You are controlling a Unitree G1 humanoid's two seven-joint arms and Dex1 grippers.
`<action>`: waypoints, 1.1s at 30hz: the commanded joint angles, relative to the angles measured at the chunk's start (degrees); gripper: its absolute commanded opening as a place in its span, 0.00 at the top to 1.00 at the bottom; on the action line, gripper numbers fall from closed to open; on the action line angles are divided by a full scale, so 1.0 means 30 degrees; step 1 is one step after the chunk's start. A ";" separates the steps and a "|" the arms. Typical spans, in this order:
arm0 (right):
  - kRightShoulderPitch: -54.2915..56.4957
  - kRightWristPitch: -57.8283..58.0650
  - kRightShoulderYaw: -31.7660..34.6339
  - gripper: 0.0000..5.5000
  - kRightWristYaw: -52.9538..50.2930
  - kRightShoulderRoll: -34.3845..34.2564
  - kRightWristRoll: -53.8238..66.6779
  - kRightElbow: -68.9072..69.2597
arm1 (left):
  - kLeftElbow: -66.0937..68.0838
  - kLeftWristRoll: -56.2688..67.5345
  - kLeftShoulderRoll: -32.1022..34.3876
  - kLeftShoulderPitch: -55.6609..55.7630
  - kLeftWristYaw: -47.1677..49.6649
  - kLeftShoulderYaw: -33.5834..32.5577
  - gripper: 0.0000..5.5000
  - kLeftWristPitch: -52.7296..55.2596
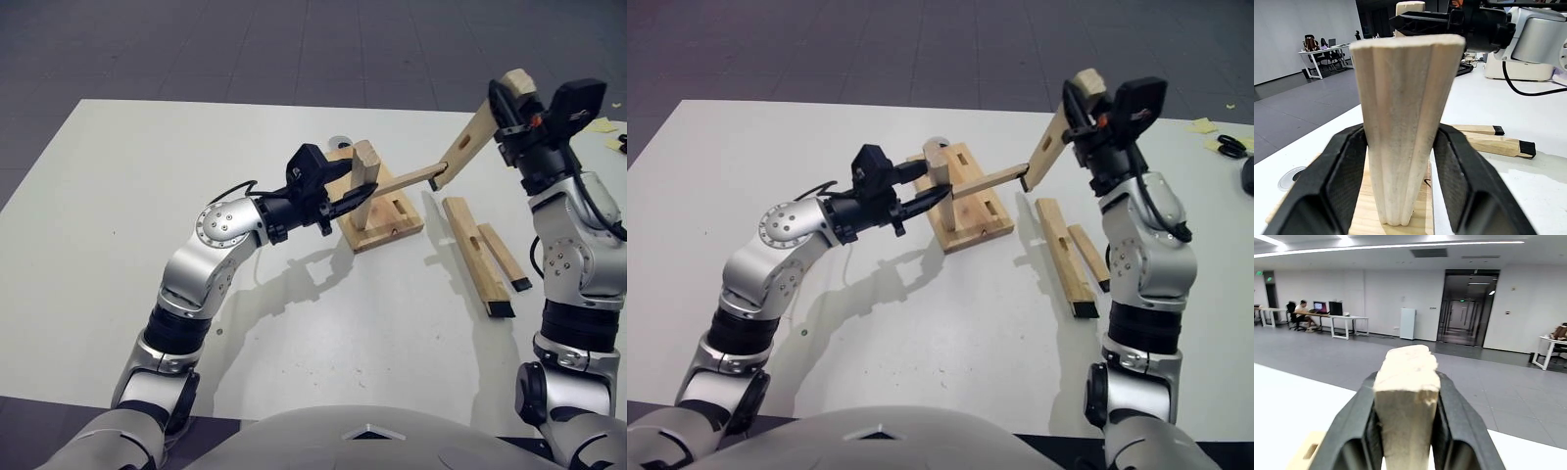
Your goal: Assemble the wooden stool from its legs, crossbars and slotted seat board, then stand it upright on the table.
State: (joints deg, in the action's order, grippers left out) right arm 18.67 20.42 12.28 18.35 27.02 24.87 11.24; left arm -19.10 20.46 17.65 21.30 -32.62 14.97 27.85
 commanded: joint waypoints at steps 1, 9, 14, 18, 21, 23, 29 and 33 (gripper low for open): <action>-0.0490 -0.0677 -0.0525 0.81 0.0950 0.0428 -0.0814 0.0666 | 0.0472 -0.0770 -0.0122 -0.0569 0.0708 0.0412 0.63 0.0900; -0.1958 -0.0644 -0.0579 0.81 0.1324 -0.0766 -0.0220 0.1749 | 0.0957 -0.1081 -0.0304 -0.0281 0.0889 0.0433 0.63 0.0719; -0.2291 -0.0370 -0.0831 0.81 0.1140 -0.1406 0.0019 0.2326 | 0.1144 -0.1413 -0.0126 -0.0309 0.0759 0.0688 0.63 0.0571; -0.2079 -0.0245 -0.1292 0.81 0.0828 -0.1879 -0.0099 0.2697 | 0.1246 -0.1525 -0.0163 -0.0439 0.0667 0.0794 0.63 0.0453; -0.1758 -0.0314 -0.1595 0.81 0.0581 -0.2176 -0.0330 0.2675 | 0.1407 -0.1655 -0.0152 -0.0547 0.0674 0.0907 0.63 0.0303; -0.1726 -0.0354 -0.1830 0.81 0.0493 -0.2396 -0.0493 0.2726 | 0.1476 -0.1662 -0.0193 -0.0550 0.0678 0.0954 0.63 0.0264; -0.1718 -0.0215 -0.2180 0.81 0.0321 -0.2855 -0.0687 0.2860 | 0.1542 -0.1776 -0.0238 -0.0678 0.0748 0.1097 0.63 0.0097; -0.1536 -0.0512 -0.2421 0.81 0.0138 -0.3053 -0.1211 0.2653 | 0.1535 -0.1824 -0.0282 -0.0733 0.0677 0.1147 0.63 0.0065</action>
State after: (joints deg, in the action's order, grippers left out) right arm 12.95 18.61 8.86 16.97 19.86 20.03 18.22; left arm -17.43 17.22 16.31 21.03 -30.87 16.29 25.09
